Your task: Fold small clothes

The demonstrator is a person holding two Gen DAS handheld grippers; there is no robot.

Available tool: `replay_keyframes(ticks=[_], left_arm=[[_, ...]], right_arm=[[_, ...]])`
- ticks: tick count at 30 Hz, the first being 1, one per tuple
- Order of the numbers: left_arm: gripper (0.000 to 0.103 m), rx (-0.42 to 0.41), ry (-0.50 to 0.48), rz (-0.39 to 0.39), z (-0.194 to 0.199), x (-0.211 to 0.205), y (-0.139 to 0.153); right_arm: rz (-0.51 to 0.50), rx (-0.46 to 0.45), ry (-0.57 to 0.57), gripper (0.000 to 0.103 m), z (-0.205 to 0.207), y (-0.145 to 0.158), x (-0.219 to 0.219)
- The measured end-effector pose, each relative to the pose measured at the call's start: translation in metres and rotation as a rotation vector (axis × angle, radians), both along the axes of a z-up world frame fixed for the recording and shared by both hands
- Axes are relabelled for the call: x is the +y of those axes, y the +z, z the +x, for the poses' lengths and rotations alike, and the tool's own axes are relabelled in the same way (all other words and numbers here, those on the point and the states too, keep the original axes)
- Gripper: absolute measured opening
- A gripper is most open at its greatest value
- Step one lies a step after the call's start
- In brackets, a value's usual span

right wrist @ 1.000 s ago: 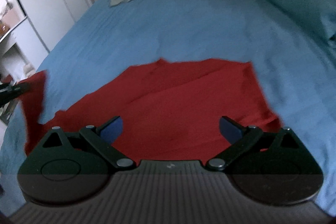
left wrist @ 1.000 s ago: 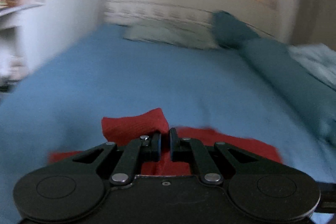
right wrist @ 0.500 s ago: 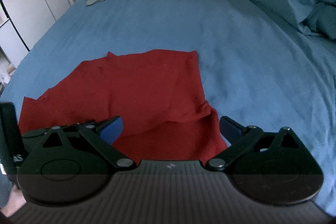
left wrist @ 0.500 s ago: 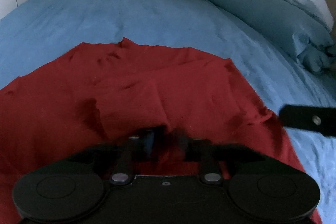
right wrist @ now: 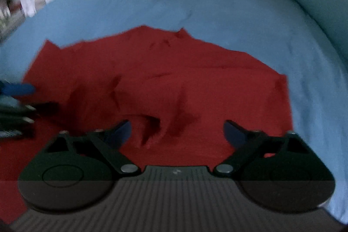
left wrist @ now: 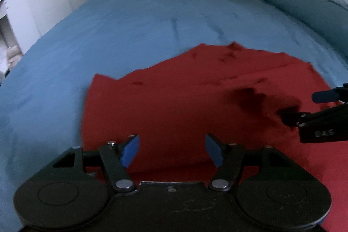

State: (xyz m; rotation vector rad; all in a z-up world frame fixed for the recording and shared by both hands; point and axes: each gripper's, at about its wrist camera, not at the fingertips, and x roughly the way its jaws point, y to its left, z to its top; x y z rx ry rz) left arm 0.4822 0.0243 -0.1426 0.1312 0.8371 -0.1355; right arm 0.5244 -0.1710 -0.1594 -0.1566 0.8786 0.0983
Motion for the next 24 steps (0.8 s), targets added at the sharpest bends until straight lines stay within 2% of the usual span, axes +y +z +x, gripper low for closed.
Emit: replay_keyframes(ticks=[1, 3, 6, 11, 13, 18, 20, 21, 22, 24], left_arm=[[0.071, 0.003, 0.007, 0.003, 0.002, 0.004, -0.002], [0.072, 0.002, 0.019, 0.006, 0.005, 0.012, -0.006], [0.072, 0.004, 0.043, -0.002, 0.009, 0.023, -0.005], [0.072, 0.006, 0.077, -0.024, 0.001, 0.038, 0.001], [0.072, 0.006, 0.084, -0.031, -0.004, 0.041, 0.001], [0.072, -0.008, 0.089, -0.011, -0.015, 0.048, -0.001], [0.072, -0.008, 0.092, 0.003, -0.017, 0.050, -0.003], [0.072, -0.007, 0.095, 0.012, -0.017, 0.052, -0.004], [0.072, -0.006, 0.101, 0.022, -0.018, 0.054, -0.006], [0.072, 0.006, 0.109, 0.037, -0.019, 0.059, -0.009]], right_arm=[[-0.033, 0.002, 0.005, 0.086, 0.005, -0.008, 0.006], [-0.076, -0.017, -0.003, 0.078, 0.013, -0.016, 0.012], [-0.058, -0.048, -0.105, 0.078, 0.015, -0.011, -0.005], [0.180, -0.011, -0.316, 0.078, -0.003, -0.012, -0.053], [0.275, -0.026, -0.349, 0.077, -0.014, -0.016, -0.065], [0.319, -0.056, -0.345, 0.078, -0.023, -0.016, -0.066], [0.344, -0.058, -0.374, 0.075, -0.020, -0.016, -0.070], [0.348, -0.053, -0.390, 0.062, -0.016, -0.015, -0.072], [0.347, -0.042, -0.402, 0.039, -0.012, -0.014, -0.074], [0.346, -0.021, -0.401, 0.020, -0.003, -0.012, -0.077]])
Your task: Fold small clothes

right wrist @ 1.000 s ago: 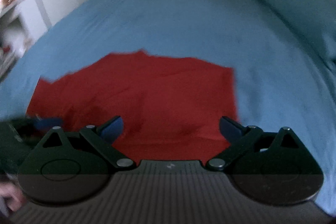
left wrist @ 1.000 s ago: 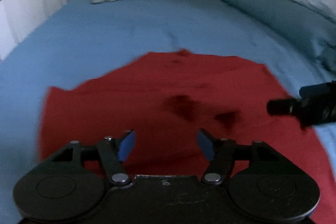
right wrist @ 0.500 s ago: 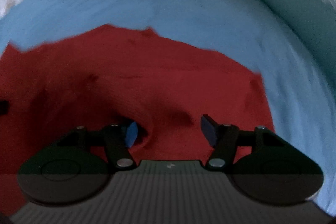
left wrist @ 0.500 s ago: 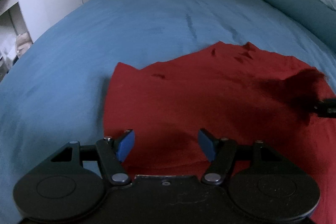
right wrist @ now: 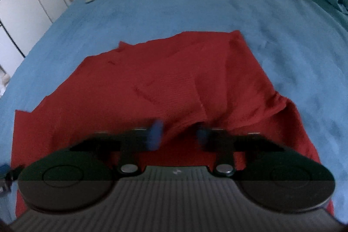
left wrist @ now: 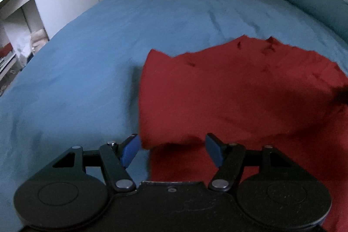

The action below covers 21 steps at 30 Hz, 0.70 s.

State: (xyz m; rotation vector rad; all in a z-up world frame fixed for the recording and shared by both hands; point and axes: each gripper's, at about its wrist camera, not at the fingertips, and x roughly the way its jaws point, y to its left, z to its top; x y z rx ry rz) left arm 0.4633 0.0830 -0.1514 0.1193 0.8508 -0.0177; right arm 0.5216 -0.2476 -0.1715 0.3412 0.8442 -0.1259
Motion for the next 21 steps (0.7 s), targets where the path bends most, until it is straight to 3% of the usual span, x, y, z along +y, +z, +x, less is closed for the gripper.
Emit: replay_keyframes(ticks=[2, 6, 9, 11, 18, 20, 21], left_arm=[[0.072, 0.012, 0.003, 0.016, 0.001, 0.003, -0.005], [0.072, 0.017, -0.018, 0.025, 0.007, 0.003, -0.012], [0.070, 0.010, -0.017, 0.026, 0.013, 0.002, -0.014], [0.070, 0.014, 0.000, 0.004, 0.018, 0.004, -0.017], [0.068, 0.046, 0.068, -0.025, 0.019, 0.018, -0.019], [0.068, 0.061, 0.102, -0.036, 0.017, 0.024, -0.018], [0.068, 0.068, 0.114, -0.043, 0.015, 0.026, -0.017]], right_arm=[[-0.033, -0.001, 0.032, 0.020, 0.008, 0.010, 0.002], [-0.120, -0.104, 0.101, 0.020, 0.017, 0.056, -0.002], [-0.224, -0.150, 0.079, 0.020, 0.015, 0.076, -0.016], [-0.257, -0.130, 0.044, 0.020, 0.015, 0.072, -0.031], [-0.221, 0.003, 0.052, 0.020, 0.012, 0.010, -0.045], [-0.207, 0.013, 0.036, 0.022, 0.009, 0.005, -0.047], [-0.206, 0.018, 0.019, 0.028, 0.006, 0.005, -0.048]])
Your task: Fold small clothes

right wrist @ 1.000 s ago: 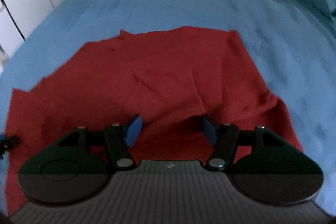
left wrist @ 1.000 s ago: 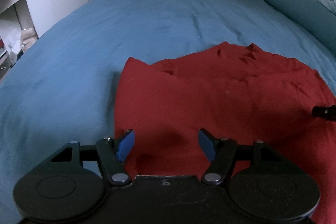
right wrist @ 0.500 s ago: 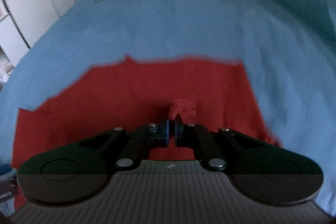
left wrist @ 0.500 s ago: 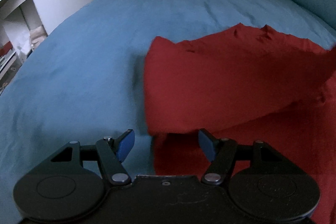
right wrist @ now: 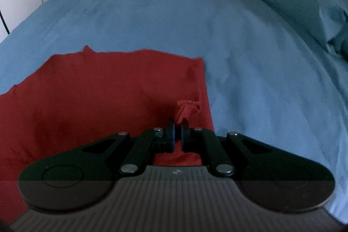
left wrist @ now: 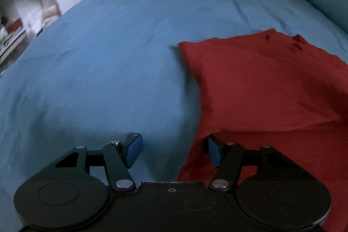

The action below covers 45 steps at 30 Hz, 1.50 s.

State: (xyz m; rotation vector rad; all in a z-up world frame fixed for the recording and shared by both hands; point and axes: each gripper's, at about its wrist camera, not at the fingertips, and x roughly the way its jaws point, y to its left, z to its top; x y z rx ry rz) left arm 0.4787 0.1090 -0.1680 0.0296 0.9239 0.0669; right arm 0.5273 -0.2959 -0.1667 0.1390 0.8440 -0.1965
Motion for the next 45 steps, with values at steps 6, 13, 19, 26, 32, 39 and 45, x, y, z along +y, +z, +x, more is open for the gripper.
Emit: replay_keyframes(ticks=[6, 13, 19, 26, 32, 39, 45], left_arm=[[0.070, -0.068, -0.116, -0.016, -0.016, -0.025, 0.035], [0.072, -0.093, -0.259, -0.056, 0.011, -0.074, 0.030], [0.075, -0.053, -0.199, -0.080, 0.025, -0.072, -0.001], [0.075, -0.096, -0.158, -0.065, 0.007, -0.067, 0.026], [0.075, -0.185, -0.130, -0.062, -0.063, -0.043, 0.096], [0.099, -0.199, -0.131, -0.085, -0.167, -0.003, 0.117], [0.098, -0.180, -0.163, -0.121, -0.243, 0.013, 0.090]], right_arm=[[-0.039, -0.082, 0.072, 0.089, -0.028, 0.025, 0.009], [-0.092, -0.099, 0.176, 0.091, 0.000, 0.008, 0.041], [0.075, -0.107, 0.071, 0.094, -0.001, -0.030, -0.003], [0.079, -0.111, 0.135, 0.099, -0.007, -0.013, -0.010], [0.075, -0.254, 0.220, 0.099, -0.064, 0.066, -0.025], [0.052, -0.284, 0.333, 0.103, -0.174, 0.125, -0.051], [0.042, -0.217, 0.392, 0.103, -0.266, 0.098, -0.059]])
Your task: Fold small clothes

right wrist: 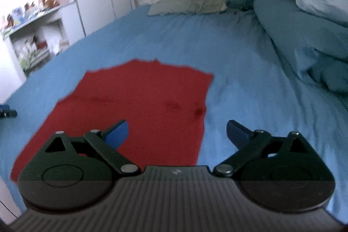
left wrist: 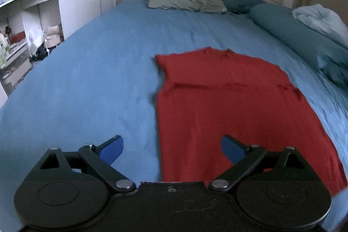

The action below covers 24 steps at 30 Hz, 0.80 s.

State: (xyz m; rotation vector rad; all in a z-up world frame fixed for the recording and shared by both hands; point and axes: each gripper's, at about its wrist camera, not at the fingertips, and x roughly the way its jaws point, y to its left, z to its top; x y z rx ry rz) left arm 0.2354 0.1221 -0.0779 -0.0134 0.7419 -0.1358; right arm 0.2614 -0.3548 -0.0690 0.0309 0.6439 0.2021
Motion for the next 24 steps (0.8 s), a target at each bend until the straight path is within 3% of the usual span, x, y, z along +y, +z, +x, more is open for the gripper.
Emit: replay_keyframes(ticks=[6, 11, 15, 20, 24], left_arm=[[0.087, 0.072, 0.044, -0.087, -0.062, 0.007, -0.031], [0.073, 0.141, 0.074, -0.121, -0.094, 0.003, -0.056], [0.060, 0.155, 0.080, -0.117, -0.098, -0.001, -0.067], [0.060, 0.147, 0.094, -0.141, -0.095, 0.000, -0.073], [0.054, 0.153, 0.095, -0.126, -0.092, -0.001, -0.081]], right_arm=[[-0.017, 0.048, -0.004, 0.103, -0.083, -0.036, 0.018], [0.059, 0.106, -0.046, 0.103, -0.122, -0.062, 0.026], [0.027, 0.125, -0.062, 0.091, -0.130, -0.081, 0.036], [0.055, 0.147, -0.124, 0.085, -0.127, -0.101, 0.042], [0.052, 0.190, -0.185, 0.071, -0.121, -0.118, 0.043]])
